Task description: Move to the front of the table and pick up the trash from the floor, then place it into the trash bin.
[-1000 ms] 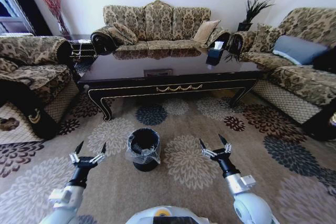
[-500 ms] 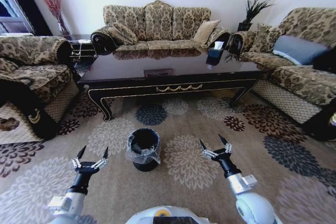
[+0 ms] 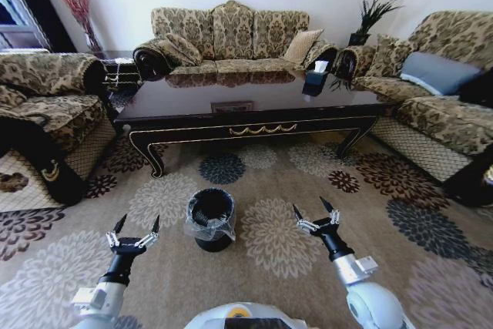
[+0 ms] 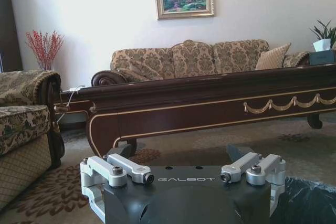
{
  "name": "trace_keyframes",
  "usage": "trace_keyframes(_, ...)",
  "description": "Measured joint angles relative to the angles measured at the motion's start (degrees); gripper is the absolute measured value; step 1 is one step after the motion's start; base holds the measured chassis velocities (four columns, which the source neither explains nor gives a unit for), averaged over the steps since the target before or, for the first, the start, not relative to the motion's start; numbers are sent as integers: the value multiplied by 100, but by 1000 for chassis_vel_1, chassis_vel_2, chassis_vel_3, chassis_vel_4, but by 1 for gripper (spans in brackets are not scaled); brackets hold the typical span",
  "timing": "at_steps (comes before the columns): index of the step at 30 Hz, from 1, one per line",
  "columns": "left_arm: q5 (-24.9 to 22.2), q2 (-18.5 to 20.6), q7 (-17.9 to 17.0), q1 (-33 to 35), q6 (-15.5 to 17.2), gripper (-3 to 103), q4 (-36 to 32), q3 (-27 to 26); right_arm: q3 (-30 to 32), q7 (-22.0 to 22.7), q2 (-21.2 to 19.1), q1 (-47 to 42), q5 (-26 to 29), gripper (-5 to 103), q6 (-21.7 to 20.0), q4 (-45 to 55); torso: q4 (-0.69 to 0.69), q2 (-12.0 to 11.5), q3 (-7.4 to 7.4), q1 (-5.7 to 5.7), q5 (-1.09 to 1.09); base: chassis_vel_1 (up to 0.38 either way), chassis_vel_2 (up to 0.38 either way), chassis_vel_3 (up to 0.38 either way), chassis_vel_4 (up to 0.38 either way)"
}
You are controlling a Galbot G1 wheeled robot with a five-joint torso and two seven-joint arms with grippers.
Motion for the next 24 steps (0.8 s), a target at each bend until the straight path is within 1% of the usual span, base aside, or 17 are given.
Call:
trace_keyframes(8, -4, 3, -7, -4, 4, 100, 0, 3, -2, 0, 0, 1, -2, 100, 0, 3, -1, 0, 0, 0, 0, 0, 0, 0, 0)
trace_keyframes(24, -6, 5, -10, -5, 8, 100, 2, 4, -5, 4, 0, 0, -7, 100, 0, 4, 0, 0, 0, 0, 0, 61, -67, -53, 62)
